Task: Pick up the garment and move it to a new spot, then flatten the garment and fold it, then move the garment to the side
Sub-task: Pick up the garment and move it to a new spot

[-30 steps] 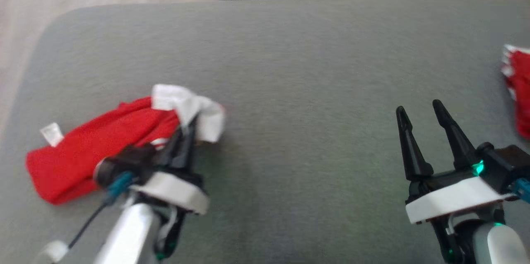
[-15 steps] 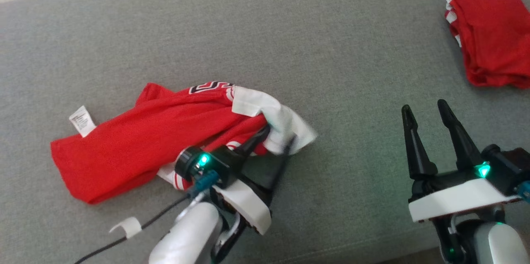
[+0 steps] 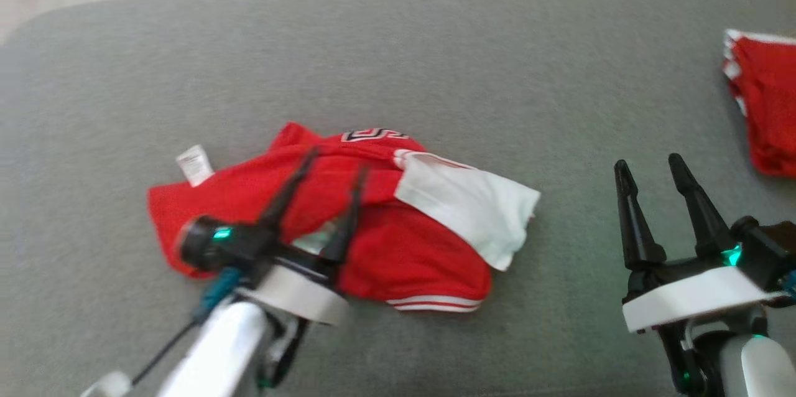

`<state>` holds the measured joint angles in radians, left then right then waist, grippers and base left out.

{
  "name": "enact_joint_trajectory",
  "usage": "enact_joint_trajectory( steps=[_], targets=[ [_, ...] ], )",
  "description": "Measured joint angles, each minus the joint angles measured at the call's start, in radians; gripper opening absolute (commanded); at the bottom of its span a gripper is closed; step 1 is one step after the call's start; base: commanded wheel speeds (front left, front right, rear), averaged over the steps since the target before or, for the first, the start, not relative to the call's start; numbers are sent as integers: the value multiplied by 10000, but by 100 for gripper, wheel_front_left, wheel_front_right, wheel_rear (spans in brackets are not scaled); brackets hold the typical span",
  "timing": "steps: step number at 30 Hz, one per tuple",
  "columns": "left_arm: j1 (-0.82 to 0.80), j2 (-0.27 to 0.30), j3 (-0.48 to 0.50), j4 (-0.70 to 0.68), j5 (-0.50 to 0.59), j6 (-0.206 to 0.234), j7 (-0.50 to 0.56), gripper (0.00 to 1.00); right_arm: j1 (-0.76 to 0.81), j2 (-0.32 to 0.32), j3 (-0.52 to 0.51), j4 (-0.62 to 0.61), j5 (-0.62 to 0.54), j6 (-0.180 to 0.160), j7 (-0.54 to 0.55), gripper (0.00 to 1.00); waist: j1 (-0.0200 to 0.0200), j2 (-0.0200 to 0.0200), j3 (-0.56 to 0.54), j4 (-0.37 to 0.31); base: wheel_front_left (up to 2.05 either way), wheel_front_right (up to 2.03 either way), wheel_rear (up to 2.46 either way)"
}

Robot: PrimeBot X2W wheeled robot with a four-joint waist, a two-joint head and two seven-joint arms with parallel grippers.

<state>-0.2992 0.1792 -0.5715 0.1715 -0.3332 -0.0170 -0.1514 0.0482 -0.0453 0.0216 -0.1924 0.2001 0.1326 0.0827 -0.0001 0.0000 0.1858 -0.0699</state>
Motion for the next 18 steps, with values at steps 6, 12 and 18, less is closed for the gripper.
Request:
enact_joint_trajectory(
  steps=[6,12,18],
  targets=[
    [465,602,1231,-267,-305,769,-387,100,11,0,-40,-8,-81,0,247,100,0,0,-346,776,0,0,0],
    [1050,984,2314,-272,-631,1221,-836,100,56,2,-199,-61,-82,0,370,100,0,0,-660,1463,0,0,0],
    [1785,1233,2880,-270,-761,1315,-966,100,201,2,-238,-67,-155,0,378,100,0,0,-949,1812,0,0,0]
  ],
)
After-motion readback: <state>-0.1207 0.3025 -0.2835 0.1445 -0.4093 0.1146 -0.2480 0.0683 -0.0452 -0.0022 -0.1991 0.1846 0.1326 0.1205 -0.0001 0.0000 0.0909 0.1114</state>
